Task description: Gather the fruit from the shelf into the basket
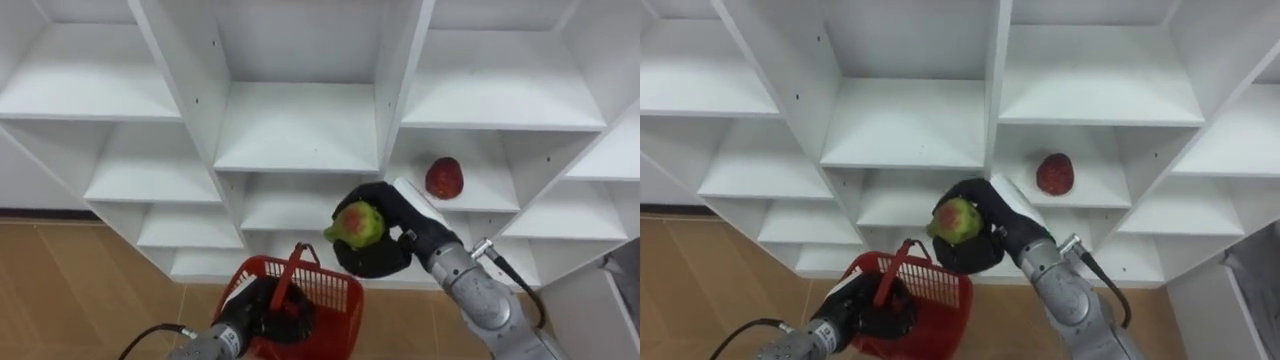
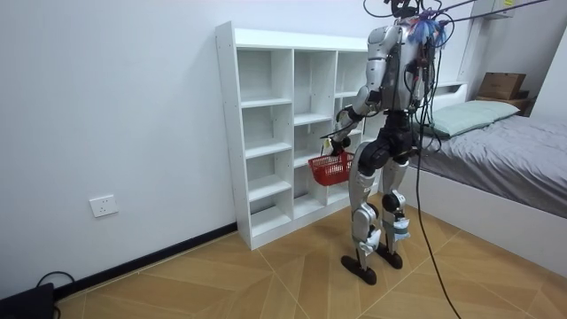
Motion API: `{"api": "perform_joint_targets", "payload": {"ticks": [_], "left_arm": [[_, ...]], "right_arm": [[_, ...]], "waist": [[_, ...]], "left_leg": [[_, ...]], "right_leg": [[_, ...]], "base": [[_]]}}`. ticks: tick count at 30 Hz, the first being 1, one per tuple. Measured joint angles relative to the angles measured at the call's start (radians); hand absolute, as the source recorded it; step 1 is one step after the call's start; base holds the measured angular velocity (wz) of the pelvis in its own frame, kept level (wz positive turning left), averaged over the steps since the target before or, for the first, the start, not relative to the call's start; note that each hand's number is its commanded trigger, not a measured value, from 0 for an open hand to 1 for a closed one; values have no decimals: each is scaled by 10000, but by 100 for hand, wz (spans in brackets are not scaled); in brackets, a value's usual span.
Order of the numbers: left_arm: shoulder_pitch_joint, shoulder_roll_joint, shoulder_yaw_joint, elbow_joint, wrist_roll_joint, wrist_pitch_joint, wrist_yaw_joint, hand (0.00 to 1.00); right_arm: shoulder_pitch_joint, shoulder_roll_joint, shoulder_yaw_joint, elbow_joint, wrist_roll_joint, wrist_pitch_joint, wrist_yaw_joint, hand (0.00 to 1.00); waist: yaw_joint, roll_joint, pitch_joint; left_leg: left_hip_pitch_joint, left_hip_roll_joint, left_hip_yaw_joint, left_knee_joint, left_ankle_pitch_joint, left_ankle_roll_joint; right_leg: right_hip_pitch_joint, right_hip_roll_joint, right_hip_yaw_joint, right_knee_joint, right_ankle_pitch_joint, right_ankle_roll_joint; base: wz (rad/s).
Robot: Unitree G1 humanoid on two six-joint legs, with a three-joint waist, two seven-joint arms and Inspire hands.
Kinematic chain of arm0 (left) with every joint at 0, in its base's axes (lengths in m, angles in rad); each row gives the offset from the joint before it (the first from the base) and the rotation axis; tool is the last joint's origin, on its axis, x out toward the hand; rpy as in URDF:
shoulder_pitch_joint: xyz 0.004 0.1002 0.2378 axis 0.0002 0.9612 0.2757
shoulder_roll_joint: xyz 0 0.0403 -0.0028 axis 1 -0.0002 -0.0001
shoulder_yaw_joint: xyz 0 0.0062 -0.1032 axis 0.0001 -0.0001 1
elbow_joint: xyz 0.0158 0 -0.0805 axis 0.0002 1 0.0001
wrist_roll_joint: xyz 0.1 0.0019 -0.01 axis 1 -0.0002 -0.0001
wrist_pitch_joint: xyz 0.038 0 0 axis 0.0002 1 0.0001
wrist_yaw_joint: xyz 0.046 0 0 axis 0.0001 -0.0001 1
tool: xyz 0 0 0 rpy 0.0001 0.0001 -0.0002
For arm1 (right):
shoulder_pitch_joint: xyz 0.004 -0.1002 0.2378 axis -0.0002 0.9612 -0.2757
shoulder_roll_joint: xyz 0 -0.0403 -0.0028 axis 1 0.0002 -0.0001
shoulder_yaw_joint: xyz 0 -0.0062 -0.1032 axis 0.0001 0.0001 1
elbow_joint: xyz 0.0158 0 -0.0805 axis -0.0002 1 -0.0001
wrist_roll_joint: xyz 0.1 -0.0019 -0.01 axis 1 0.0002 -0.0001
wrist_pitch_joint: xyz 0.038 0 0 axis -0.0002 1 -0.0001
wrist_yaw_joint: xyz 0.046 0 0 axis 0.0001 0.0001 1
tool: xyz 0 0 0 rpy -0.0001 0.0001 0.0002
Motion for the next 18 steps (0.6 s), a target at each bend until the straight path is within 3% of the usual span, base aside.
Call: {"api": "perform_joint_targets", "payload": {"ticks": [13,18], "left_arm": [[89,13,-84,-344,-32,-427,-31,100],[77,53,-186,-343,-513,-456,-1,100]], "right_arm": [[97,64,-66,935,-315,-108,-192,100],[68,61,-41,1908,-317,-223,-555,100]], "waist": [[-57,65,-4],[-45,63,-4]], "left_leg": [[0,19,76,-50,-5,2],[-10,20,108,-96,-4,1]], "right_leg": [[-8,-7,99,-173,13,4],[-7,-10,101,-169,14,4]], "base": [[0],[0]]}}
